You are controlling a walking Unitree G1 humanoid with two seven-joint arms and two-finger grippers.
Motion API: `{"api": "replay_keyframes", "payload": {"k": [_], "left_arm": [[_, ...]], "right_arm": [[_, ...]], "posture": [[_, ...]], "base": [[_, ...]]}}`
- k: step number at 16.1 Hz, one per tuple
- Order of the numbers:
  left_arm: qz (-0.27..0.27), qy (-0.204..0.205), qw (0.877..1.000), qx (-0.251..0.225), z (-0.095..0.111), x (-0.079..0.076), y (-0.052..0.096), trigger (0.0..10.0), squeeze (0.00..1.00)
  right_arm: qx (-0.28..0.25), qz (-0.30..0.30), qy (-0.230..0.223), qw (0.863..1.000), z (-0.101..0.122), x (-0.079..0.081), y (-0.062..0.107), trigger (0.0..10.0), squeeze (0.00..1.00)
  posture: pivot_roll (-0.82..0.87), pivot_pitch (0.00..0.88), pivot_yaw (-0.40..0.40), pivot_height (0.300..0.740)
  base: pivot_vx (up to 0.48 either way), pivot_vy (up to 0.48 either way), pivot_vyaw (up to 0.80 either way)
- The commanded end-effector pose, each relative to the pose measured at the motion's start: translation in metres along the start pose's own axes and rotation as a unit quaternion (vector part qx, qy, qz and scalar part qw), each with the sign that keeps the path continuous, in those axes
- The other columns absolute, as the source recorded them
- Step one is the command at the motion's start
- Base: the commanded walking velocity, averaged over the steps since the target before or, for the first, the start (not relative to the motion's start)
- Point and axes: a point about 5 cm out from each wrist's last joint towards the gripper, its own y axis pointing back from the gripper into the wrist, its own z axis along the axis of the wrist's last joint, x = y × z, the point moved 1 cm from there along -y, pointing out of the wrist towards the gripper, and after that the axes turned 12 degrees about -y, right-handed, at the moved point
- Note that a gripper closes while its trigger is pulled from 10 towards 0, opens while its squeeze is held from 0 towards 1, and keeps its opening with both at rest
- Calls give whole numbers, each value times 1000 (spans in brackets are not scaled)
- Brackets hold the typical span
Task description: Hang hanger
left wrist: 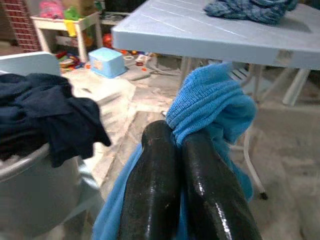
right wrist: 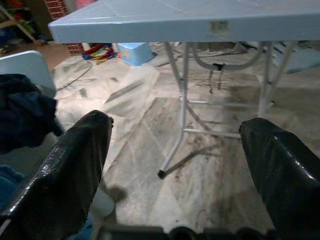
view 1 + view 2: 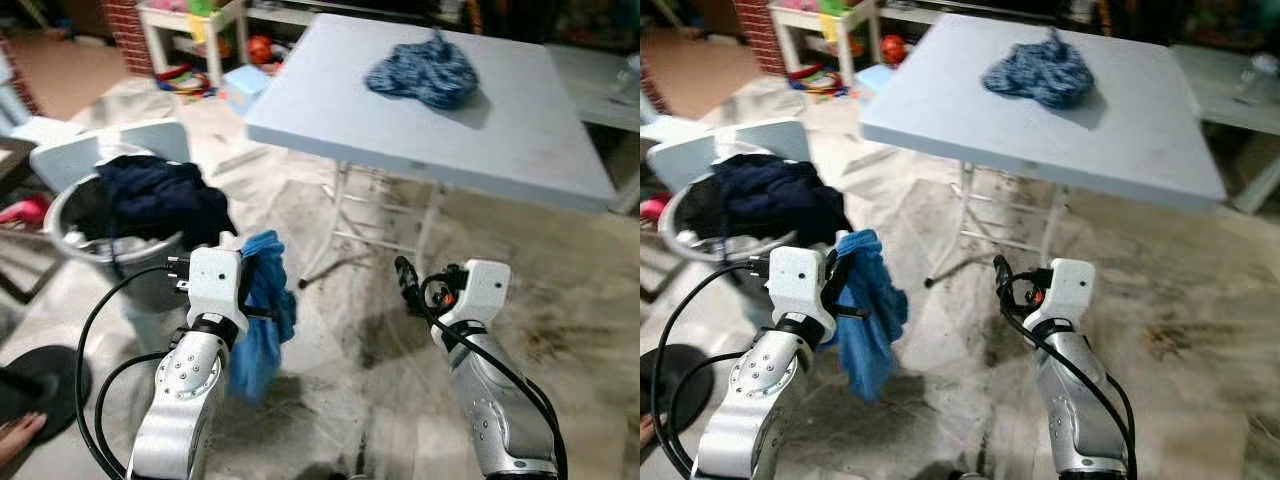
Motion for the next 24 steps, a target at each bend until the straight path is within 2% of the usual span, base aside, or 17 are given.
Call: {"api": "replay_keyframes", "payload": {"k": [1, 10, 15, 19, 24], "left_arm": [[4, 2, 1000, 0, 1, 1, -1, 10000, 0], [5, 5, 1000, 2, 0, 0, -2, 10000, 0], [-27, 24, 999, -21, 4, -5, -2, 10000, 0], [-29, 36, 999, -21, 2, -5, -2, 10000, 0], [-28, 50, 998, -20, 0, -5, -2, 10000, 0]], "right_arm": [[-5, -2, 0, 1000, 3, 0, 0, 10000, 0], [-8, -4, -1, 1000, 5, -2, 1, 10000, 0], [-10, -6, 0, 1000, 7, -3, 1, 10000, 0], [-6, -6, 1, 1000, 6, -4, 1, 10000, 0], [-3, 2, 10, 1000, 7, -3, 0, 10000, 0]], "posture": [[58, 87, -48, 740], [52, 82, -51, 740], [43, 75, -52, 740], [41, 67, -56, 740], [38, 63, -60, 740]], "base": [[0, 480, 0], [0, 480, 0], [0, 0, 0], [0, 0, 0], [49, 0, -800]]}}
